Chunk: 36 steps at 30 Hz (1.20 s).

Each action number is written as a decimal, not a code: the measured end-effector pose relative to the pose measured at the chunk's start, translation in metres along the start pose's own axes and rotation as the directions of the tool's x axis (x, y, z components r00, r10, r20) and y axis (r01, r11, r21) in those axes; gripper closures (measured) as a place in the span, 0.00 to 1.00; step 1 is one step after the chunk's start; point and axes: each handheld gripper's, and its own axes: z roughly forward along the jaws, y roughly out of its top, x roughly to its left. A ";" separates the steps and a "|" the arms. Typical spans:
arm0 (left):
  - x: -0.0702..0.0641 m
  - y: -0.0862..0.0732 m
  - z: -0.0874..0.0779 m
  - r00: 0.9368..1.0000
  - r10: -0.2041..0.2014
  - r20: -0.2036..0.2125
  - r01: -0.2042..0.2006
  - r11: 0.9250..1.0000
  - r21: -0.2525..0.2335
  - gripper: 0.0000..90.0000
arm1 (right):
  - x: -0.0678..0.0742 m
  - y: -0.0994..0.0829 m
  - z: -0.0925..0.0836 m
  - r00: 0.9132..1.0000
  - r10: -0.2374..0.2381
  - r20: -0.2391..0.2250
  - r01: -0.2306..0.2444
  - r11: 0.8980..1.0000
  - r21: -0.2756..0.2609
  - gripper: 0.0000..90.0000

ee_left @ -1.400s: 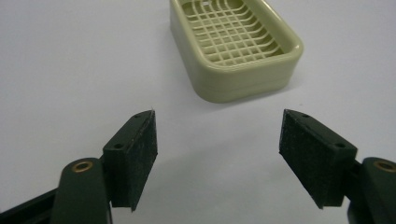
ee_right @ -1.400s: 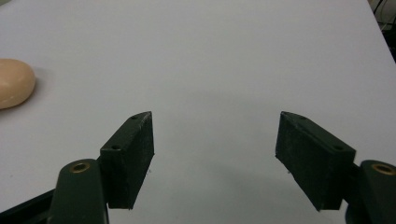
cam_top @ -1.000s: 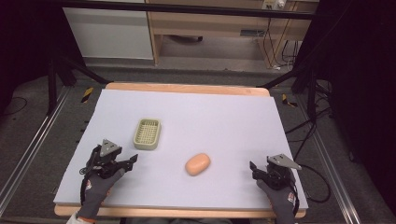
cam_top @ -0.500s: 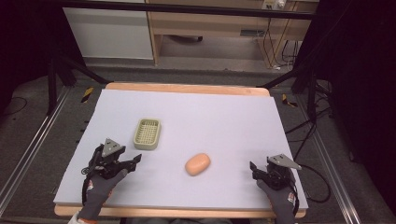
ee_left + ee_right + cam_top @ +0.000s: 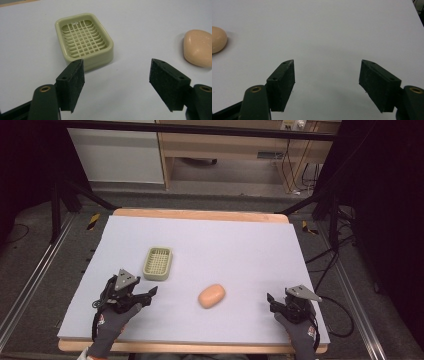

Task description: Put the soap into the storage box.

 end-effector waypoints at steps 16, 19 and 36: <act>-0.023 0.003 0.008 0.997 0.060 0.041 -0.061 0.998 0.019 0.28 | 0.001 0.000 0.000 1.000 0.007 -0.002 -0.007 1.000 0.004 0.32; -0.025 0.004 0.009 0.997 0.067 0.044 -0.067 0.998 0.019 0.28 | 0.001 0.000 0.000 1.000 0.007 -0.001 -0.007 1.000 0.003 0.32; -0.039 0.010 0.014 0.992 0.100 0.076 -0.102 0.994 0.023 0.26 | 0.002 0.000 0.000 1.000 0.014 -0.011 -0.013 1.000 0.008 0.32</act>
